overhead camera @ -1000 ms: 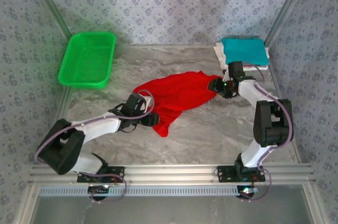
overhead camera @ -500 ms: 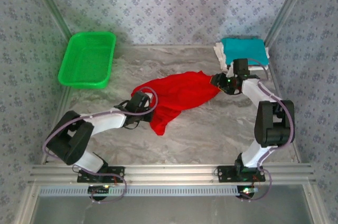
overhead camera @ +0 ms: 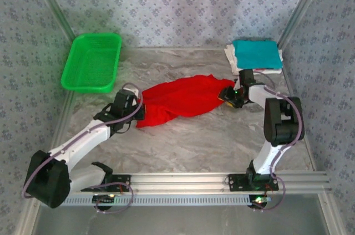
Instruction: Fold and stack the t-shirts
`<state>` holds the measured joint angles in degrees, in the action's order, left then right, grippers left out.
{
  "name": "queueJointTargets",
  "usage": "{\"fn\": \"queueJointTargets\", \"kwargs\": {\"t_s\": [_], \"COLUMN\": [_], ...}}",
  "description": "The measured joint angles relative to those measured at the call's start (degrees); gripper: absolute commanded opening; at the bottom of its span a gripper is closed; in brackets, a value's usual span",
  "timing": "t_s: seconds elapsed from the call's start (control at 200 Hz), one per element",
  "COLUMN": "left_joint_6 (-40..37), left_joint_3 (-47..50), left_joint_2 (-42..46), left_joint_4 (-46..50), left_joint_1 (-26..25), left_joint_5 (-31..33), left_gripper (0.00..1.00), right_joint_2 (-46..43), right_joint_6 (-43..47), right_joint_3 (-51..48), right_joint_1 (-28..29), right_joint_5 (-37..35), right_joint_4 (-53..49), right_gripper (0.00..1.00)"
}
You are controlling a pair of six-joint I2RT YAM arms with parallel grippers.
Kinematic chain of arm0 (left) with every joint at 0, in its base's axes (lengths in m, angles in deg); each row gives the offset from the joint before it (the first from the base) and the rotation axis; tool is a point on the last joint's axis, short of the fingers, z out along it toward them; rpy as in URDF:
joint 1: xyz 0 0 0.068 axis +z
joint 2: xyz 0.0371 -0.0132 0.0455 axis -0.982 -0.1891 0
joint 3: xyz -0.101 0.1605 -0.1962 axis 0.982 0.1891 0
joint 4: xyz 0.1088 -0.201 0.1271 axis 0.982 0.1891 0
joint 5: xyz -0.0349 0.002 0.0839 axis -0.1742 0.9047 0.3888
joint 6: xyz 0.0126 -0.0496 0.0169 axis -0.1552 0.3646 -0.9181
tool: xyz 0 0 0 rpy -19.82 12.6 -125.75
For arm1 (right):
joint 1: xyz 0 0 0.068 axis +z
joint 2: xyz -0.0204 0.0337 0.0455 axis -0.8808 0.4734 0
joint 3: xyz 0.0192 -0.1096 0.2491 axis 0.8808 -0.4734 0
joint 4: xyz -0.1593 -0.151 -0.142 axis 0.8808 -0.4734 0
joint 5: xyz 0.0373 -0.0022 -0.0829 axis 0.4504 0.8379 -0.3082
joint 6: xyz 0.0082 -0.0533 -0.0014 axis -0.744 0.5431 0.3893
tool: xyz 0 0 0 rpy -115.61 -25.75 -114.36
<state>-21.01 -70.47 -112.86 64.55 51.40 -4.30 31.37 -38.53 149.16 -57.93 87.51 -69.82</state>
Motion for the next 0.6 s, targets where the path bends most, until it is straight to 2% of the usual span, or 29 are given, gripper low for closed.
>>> {"fn": "queueJointTargets", "kwargs": {"t_s": [0.055, 0.14, 0.245, 0.415, 0.605], "left_joint_6": [0.28, 0.57, 1.51, 2.80, 2.89], "left_joint_3": [-0.02, -0.04, -0.04, -0.33, -2.03], "left_joint_2": [1.22, 3.91, 7.41, 8.74, 8.83], "left_joint_4": [1.14, 2.34, 2.62, 3.26, 5.18], "left_joint_1": [0.15, 0.59, 1.97, 4.48, 6.82], "left_joint_5": [0.04, 0.07, -0.20, -0.87, -1.70], "left_gripper": [0.00, 0.00, 0.00, 0.00, 0.00], "right_joint_2": [1.38, 2.86, 3.85, 3.37, -2.14], "right_joint_6": [-0.20, -1.14, -1.75, -1.07, 0.98], "right_joint_3": [1.20, 2.78, 4.22, 8.90, 14.93], "right_joint_1": [0.83, 1.60, 1.57, 1.53, 1.14], "right_joint_5": [0.44, 1.49, 1.75, 0.94, -2.62], "right_joint_4": [0.39, 2.03, 3.30, 1.11, -5.05], "right_gripper": [0.43, 0.21, 0.00, 0.00, 0.00]}}
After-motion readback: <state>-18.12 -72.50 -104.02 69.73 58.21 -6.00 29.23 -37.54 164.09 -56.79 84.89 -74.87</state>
